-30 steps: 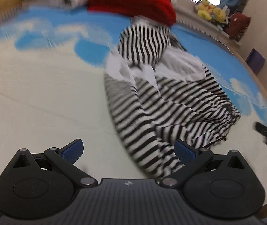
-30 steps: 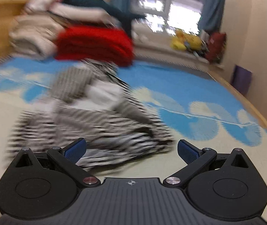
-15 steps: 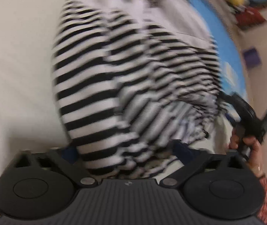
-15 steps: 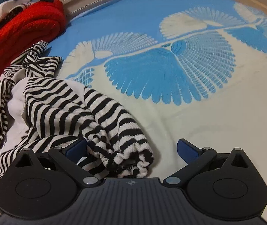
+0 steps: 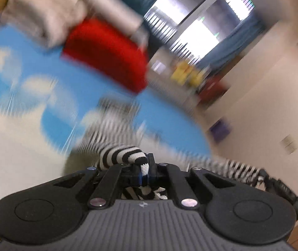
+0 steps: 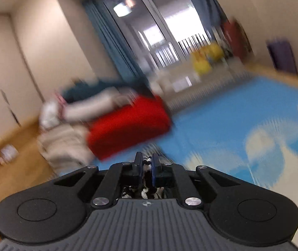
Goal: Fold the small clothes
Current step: 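Grasp the striped cardigan with the left gripper while the right gripper grasps another edge, then lift the cardigan high with both grippers and shake it out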
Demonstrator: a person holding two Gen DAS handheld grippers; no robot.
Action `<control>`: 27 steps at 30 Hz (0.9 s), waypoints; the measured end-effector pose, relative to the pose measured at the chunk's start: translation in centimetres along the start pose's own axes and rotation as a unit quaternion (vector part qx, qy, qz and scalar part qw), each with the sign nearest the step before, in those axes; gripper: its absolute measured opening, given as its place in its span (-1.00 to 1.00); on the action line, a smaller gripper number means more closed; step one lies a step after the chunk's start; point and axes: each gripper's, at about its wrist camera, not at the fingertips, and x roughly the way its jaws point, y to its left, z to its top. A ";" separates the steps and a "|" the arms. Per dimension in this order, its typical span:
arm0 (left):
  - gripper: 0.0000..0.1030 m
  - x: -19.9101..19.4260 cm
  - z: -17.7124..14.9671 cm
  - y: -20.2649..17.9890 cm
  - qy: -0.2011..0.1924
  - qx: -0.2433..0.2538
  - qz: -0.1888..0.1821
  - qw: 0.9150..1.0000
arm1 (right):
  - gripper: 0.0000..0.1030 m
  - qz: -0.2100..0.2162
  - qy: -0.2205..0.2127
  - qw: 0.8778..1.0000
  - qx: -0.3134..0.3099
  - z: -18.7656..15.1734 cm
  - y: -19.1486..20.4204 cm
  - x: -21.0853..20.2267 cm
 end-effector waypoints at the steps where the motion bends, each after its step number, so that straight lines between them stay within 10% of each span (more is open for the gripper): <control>1: -0.92 -1.7 1.6 -1.4 -0.024 0.011 -0.010 1.000 | -0.86 0.013 -0.025 1.000 -0.002 1.7 1.6 -1.6; 6: -0.92 -2.9 8.6 -6.5 -0.101 0.039 -0.024 0.994 | -0.88 0.023 -0.143 0.988 -0.056 9.6 8.4 -5.7; 10: -0.92 5.4 13.9 -8.1 -0.101 0.036 0.060 0.992 | -1.00 -0.058 -0.172 0.981 -0.066 14.5 9.1 -0.2; 16: -0.93 17.3 16.4 -6.9 -0.027 0.025 0.101 0.994 | -1.00 -0.103 -0.064 0.993 0.013 16.3 4.5 13.4; 20: -0.93 16.9 11.8 -4.9 0.002 0.069 0.071 0.995 | -0.66 -0.006 0.089 0.996 -0.023 8.7 2.4 14.7; 22: -0.93 14.6 9.4 -3.9 -0.001 0.084 0.055 0.995 | 0.57 0.013 0.139 0.990 -0.014 4.0 1.1 14.2; 27: -0.93 7.8 4.8 -1.4 0.001 0.083 0.051 0.995 | 0.57 -0.029 0.270 0.961 0.058 -9.7 -3.0 16.6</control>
